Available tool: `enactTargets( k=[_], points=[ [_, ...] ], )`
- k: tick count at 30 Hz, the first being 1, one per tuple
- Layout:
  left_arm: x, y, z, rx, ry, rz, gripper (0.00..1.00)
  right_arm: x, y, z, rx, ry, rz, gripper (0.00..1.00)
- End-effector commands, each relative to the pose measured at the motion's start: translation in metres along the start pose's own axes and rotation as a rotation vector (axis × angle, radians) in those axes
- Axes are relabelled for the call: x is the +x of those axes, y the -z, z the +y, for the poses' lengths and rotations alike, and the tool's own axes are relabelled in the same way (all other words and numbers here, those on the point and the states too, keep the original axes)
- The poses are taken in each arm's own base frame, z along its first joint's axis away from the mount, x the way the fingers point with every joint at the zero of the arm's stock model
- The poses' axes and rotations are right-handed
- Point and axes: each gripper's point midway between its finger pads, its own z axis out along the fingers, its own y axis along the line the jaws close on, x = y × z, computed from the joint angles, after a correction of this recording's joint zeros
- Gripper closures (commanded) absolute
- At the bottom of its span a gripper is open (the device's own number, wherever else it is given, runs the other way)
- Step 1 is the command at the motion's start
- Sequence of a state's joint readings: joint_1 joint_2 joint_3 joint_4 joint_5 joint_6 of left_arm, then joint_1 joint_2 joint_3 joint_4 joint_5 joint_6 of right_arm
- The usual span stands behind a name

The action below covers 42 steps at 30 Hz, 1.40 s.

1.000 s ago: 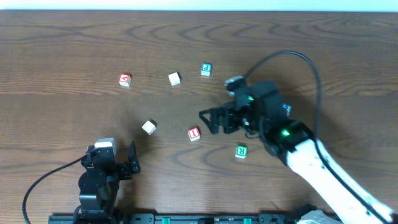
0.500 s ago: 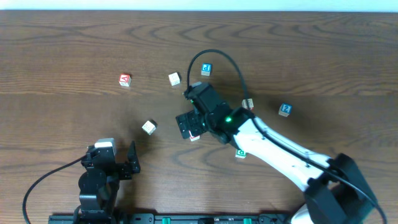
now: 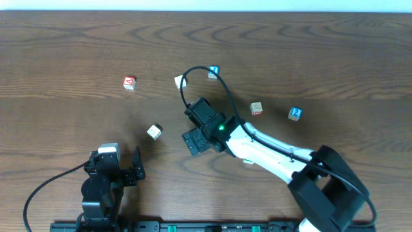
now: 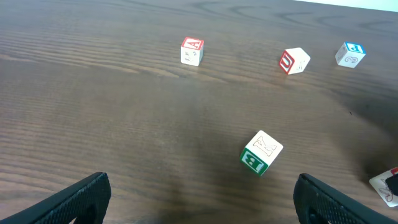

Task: Spell out Ai2
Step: 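Move the right gripper over the red 'I' block and lower, then close the right gripper on the red 'I' block and lift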

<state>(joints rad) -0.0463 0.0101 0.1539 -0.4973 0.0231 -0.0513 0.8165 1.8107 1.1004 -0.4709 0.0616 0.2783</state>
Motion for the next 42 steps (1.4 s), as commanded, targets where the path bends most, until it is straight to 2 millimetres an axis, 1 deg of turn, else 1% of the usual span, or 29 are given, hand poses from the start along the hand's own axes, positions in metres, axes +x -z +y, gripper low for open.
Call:
enactTargets(
  k=[1,9,15,23,29,31,33,34,38,42],
  points=[
    [0.005,-0.002,0.001,-0.003,-0.002,0.01,0.05,-0.004,-0.004,0.002,0.016,0.027,-0.004,0.05],
    [0.005,-0.002,0.001,-0.003,-0.002,0.009,0.05,-0.005,-0.005,0.003,0.011,0.036,-0.008,0.11],
    [0.005,-0.002,0.001,-0.003,-0.002,0.01,0.05,-0.002,-0.005,0.007,-0.005,0.112,0.0,0.11],
    [0.005,-0.002,0.001,-0.003,-0.002,0.009,0.05,0.014,-0.021,0.015,-0.005,0.16,0.055,0.13],
    [0.005,-0.002,0.001,-0.003,-0.002,0.01,0.05,0.011,-0.022,0.016,-0.007,0.156,0.043,0.14],
    [0.005,-0.002,0.001,-0.003,-0.002,0.009,0.05,0.009,-0.022,0.016,-0.006,0.155,0.035,0.16],
    [0.005,-0.002,0.001,-0.003,-0.002,0.01,0.05,0.005,-0.022,0.017,-0.008,0.145,0.021,0.21],
    [0.005,-0.002,0.001,-0.003,-0.002,0.009,0.05,0.004,-0.022,0.016,-0.001,0.13,0.014,0.25],
    [0.005,-0.002,0.001,-0.003,-0.002,0.01,0.05,0.004,-0.022,0.015,0.003,0.126,0.015,0.35],
    [0.005,-0.002,0.001,-0.003,-0.002,0.01,0.05,0.004,-0.022,0.015,0.004,0.126,0.018,0.38]
  ],
)
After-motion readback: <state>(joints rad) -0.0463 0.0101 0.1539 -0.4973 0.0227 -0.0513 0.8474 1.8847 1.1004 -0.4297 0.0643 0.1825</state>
